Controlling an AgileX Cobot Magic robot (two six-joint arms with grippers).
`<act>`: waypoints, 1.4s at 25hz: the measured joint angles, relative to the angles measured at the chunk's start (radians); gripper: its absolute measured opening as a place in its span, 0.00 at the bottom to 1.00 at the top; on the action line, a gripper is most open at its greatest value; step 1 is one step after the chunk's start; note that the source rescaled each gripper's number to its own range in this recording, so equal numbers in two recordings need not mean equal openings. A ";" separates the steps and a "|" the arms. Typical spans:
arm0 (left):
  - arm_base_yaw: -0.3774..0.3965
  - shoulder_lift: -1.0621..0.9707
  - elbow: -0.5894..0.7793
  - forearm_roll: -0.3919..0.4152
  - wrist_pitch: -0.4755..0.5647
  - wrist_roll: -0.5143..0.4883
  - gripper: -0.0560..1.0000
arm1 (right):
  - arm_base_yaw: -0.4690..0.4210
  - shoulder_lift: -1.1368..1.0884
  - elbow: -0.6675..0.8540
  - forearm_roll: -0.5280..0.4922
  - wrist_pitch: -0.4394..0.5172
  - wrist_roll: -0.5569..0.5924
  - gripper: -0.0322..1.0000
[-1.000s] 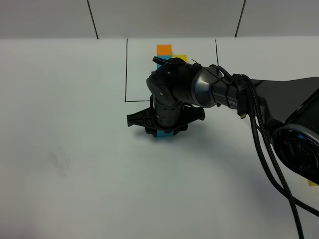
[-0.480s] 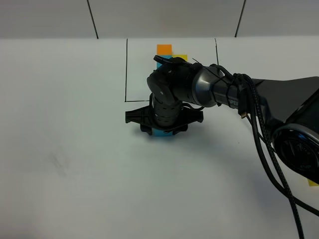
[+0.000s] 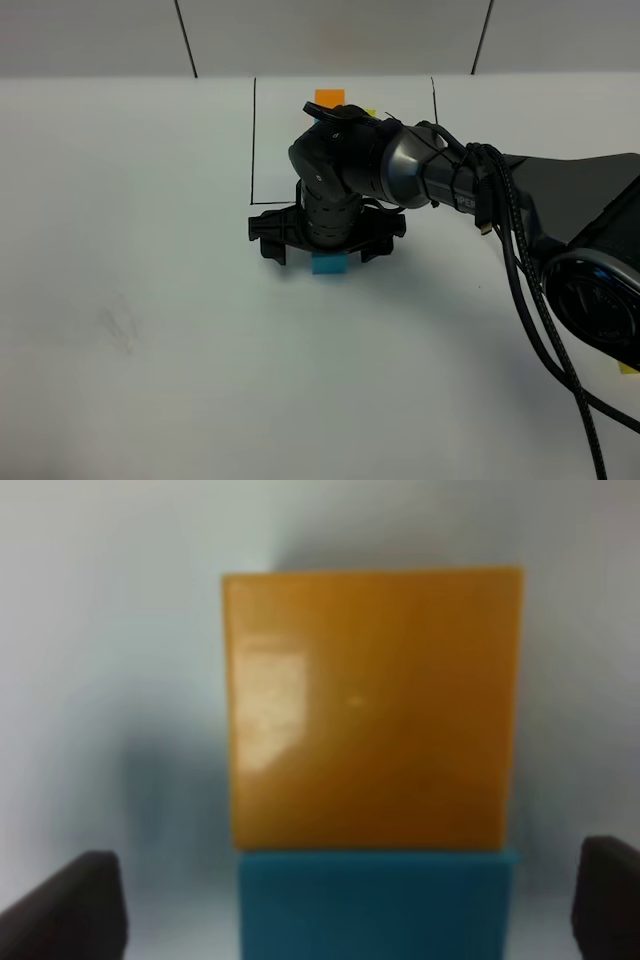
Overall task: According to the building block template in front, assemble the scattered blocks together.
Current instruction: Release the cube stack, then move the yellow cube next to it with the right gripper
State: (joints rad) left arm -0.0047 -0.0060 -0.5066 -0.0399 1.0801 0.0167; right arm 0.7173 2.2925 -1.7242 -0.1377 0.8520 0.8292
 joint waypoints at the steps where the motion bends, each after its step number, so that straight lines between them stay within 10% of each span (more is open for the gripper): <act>1: 0.000 0.000 0.000 0.000 0.000 0.000 0.49 | 0.000 -0.008 0.000 -0.024 0.013 -0.001 0.85; 12: 0.000 0.000 0.000 0.000 0.000 0.000 0.49 | -0.011 -0.243 0.035 -0.183 0.140 -0.051 0.87; 25: 0.000 0.000 0.000 0.000 0.000 0.000 0.49 | -0.241 -0.782 0.726 -0.217 0.027 -0.062 0.85; 35: 0.000 0.000 0.000 0.000 0.000 0.000 0.49 | -0.368 -1.057 0.938 -0.287 0.074 -0.149 0.77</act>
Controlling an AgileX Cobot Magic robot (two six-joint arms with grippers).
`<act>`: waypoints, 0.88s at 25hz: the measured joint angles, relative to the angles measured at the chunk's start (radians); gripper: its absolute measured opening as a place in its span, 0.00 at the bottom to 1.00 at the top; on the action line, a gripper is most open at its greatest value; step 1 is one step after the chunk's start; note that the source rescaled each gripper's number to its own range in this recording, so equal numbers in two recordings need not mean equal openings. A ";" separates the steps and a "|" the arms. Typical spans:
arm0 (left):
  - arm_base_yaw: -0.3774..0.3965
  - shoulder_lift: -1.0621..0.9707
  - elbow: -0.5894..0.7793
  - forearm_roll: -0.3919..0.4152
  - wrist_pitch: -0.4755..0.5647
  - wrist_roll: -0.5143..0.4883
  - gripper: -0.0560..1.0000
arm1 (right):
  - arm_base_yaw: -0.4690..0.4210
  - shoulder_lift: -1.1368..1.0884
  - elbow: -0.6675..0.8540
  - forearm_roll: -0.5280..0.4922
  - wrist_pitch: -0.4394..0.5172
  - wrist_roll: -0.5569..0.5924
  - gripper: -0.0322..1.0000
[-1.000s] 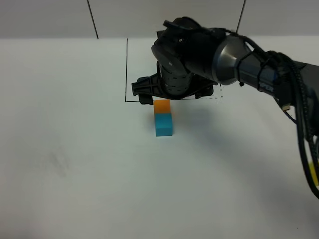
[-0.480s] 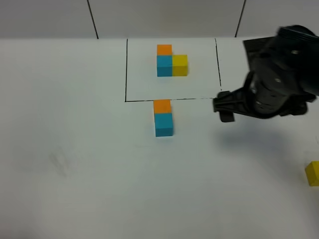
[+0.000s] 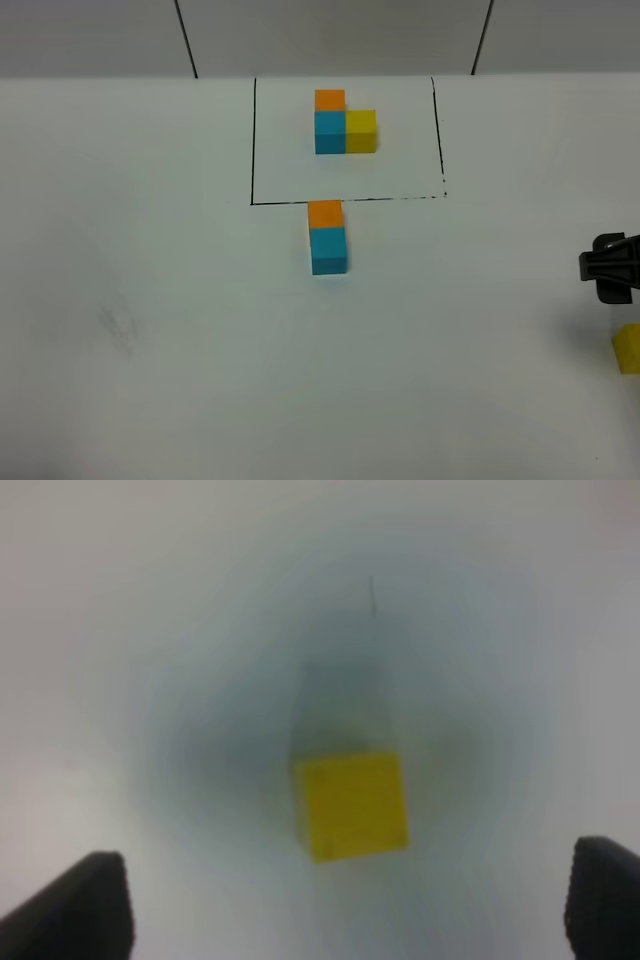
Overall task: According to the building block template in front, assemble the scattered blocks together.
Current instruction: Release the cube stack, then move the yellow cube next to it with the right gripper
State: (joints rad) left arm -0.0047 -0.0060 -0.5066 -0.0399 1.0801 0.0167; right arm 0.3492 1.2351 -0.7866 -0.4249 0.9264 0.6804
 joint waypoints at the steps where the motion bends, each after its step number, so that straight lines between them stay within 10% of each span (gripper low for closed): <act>1: 0.000 0.000 0.000 0.000 0.000 0.000 0.49 | -0.015 -0.006 0.001 0.012 0.008 -0.026 0.77; 22: 0.000 0.000 0.000 0.000 0.000 0.000 0.49 | -0.368 0.182 0.077 0.327 -0.146 -0.577 0.76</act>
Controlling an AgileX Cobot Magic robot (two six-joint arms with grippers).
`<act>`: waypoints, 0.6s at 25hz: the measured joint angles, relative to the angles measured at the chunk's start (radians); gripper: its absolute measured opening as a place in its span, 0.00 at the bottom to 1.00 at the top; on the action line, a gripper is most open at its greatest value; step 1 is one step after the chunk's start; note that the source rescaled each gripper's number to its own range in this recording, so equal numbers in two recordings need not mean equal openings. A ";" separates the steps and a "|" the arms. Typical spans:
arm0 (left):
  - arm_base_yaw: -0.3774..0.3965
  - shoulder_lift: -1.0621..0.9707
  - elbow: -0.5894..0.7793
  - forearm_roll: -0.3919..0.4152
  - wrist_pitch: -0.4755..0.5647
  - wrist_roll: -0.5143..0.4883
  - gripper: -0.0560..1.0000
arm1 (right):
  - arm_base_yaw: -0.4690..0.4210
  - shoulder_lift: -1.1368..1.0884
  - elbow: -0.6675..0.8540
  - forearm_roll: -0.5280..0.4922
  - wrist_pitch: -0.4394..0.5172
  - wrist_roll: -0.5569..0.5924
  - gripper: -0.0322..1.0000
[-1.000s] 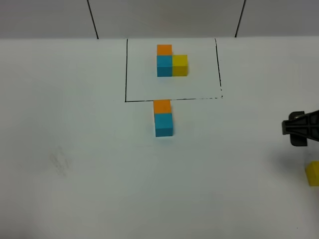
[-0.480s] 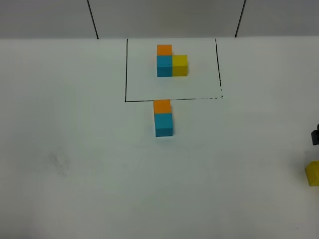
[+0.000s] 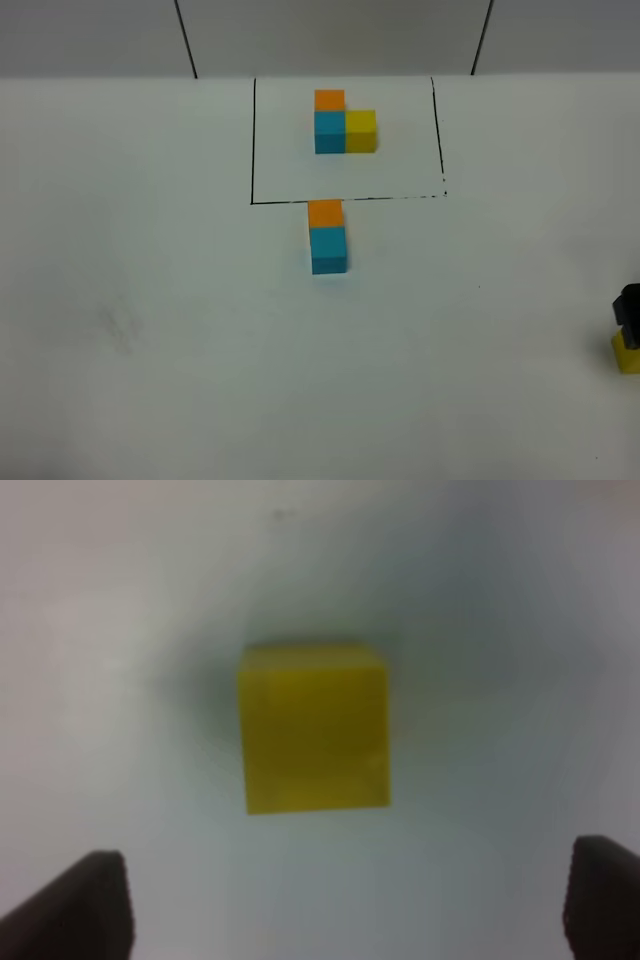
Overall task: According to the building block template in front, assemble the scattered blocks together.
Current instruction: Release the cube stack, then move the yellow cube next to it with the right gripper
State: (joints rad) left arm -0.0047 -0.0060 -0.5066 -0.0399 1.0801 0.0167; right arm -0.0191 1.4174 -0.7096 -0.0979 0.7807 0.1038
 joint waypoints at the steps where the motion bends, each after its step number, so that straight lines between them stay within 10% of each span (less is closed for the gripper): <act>1: 0.000 0.000 0.000 0.000 0.000 0.000 0.49 | 0.000 0.019 0.000 0.010 -0.014 -0.013 0.76; 15: 0.000 0.000 0.000 -0.001 0.000 0.000 0.49 | -0.035 0.164 0.043 0.049 -0.202 -0.084 0.74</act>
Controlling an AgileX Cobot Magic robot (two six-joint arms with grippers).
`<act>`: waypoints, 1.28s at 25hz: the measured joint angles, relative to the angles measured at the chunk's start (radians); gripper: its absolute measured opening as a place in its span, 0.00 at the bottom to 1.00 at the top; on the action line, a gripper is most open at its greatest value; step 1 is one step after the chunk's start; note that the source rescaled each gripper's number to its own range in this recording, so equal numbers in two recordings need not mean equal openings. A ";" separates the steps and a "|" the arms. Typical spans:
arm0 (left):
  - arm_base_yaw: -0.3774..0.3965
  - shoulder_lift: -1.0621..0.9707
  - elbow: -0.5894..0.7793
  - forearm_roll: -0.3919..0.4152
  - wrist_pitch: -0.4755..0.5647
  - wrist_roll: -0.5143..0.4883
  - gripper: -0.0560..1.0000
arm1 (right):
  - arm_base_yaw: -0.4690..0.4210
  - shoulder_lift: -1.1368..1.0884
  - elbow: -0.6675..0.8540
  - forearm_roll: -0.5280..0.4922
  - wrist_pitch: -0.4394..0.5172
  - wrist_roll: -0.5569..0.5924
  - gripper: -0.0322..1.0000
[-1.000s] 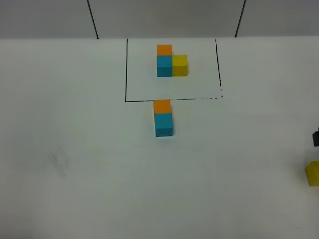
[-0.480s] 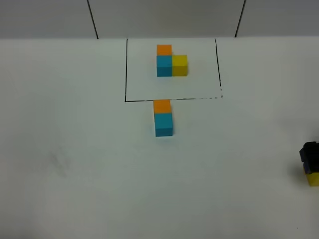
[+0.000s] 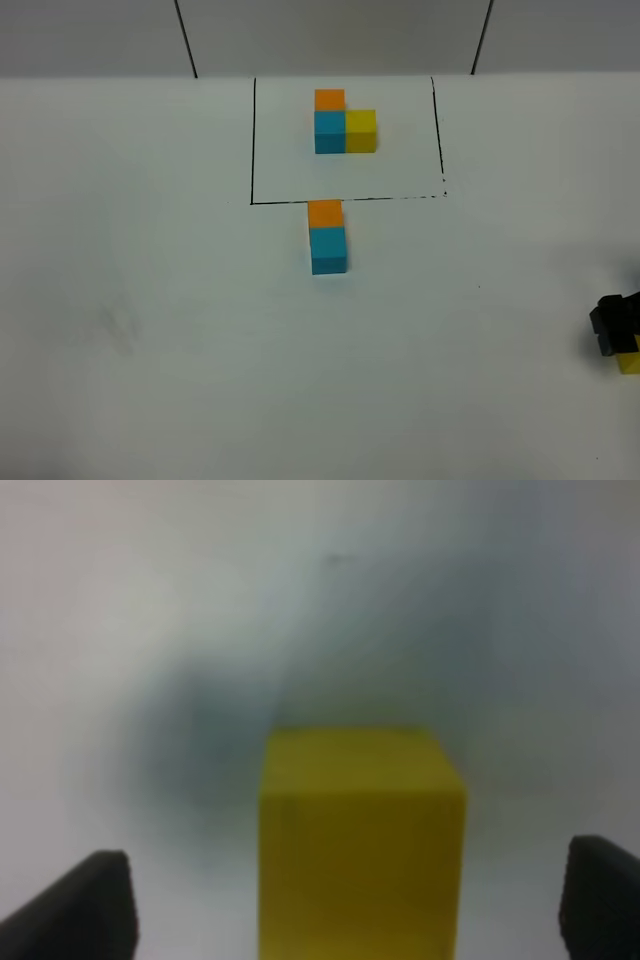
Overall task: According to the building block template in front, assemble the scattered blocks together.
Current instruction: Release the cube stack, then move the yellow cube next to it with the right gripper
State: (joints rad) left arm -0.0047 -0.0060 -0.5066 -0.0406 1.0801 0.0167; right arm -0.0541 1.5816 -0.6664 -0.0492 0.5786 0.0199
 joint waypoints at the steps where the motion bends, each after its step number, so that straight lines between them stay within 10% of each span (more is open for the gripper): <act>1: 0.000 0.000 0.000 0.000 0.000 0.000 0.49 | -0.008 0.002 0.002 0.000 -0.006 -0.005 0.73; 22: 0.000 0.000 0.000 0.000 -0.001 0.000 0.49 | -0.025 0.072 0.030 0.049 -0.060 -0.032 0.68; 25: 0.000 0.000 0.000 0.000 -0.001 0.000 0.49 | -0.025 0.078 0.030 0.049 -0.059 -0.032 0.50; 28: 0.000 0.000 0.000 0.000 -0.001 0.000 0.49 | -0.025 0.078 0.030 0.049 -0.054 -0.032 0.06; 32: 0.000 0.000 0.000 0.000 -0.001 0.000 0.49 | -0.022 0.078 0.011 0.049 0.010 -0.045 0.04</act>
State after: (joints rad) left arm -0.0047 -0.0060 -0.5066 -0.0406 1.0792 0.0167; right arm -0.0757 1.6599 -0.6556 0.0000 0.5891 -0.0247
